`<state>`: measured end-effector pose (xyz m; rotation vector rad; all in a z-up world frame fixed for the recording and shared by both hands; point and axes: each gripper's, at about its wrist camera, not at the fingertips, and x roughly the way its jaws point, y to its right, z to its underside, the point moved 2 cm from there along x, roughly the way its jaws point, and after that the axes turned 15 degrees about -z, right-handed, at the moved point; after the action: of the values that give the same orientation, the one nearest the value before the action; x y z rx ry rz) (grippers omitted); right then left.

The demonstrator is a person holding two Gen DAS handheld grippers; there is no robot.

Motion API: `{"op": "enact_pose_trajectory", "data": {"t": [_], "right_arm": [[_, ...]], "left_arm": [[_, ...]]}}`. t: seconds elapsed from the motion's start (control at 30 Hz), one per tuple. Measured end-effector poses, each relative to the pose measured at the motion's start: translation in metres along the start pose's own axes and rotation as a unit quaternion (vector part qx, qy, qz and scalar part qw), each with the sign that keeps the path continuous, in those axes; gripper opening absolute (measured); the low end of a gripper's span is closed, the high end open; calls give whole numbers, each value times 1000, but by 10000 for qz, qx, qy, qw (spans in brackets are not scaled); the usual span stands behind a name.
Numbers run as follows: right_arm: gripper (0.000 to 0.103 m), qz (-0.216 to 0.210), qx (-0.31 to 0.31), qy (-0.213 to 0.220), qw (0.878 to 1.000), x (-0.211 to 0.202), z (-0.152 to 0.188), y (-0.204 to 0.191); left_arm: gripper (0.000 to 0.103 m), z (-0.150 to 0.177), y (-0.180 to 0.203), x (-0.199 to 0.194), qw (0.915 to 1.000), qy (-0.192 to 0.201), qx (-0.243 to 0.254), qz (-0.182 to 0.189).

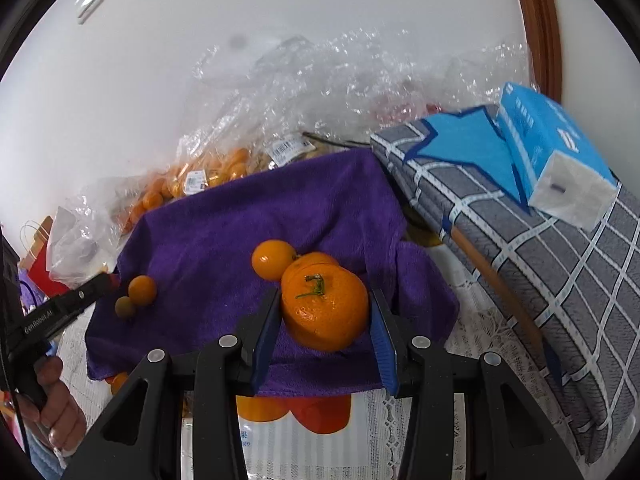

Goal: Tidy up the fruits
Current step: 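Carry the orange and apple onto the purple towel and open both tools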

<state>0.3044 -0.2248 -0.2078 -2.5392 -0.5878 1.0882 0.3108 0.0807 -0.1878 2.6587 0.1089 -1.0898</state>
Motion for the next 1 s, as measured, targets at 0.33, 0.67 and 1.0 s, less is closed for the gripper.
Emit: {"op": "enact_pose_trajectory", "data": {"t": [0.33,0.67,1.0], "right_arm": [[45,55,9,-53,10000,5,1,2],[52,-87,-87,153,9998,-1,0,-4],[61,155,-360,661,9970,-19,3,-17]], "left_arm": [[24,8,11,4,9993,-140,232,-272],[24,10,11,7,9985,-268,210,-418],[39,8,15,5,9988,-106,341,-329]]}}
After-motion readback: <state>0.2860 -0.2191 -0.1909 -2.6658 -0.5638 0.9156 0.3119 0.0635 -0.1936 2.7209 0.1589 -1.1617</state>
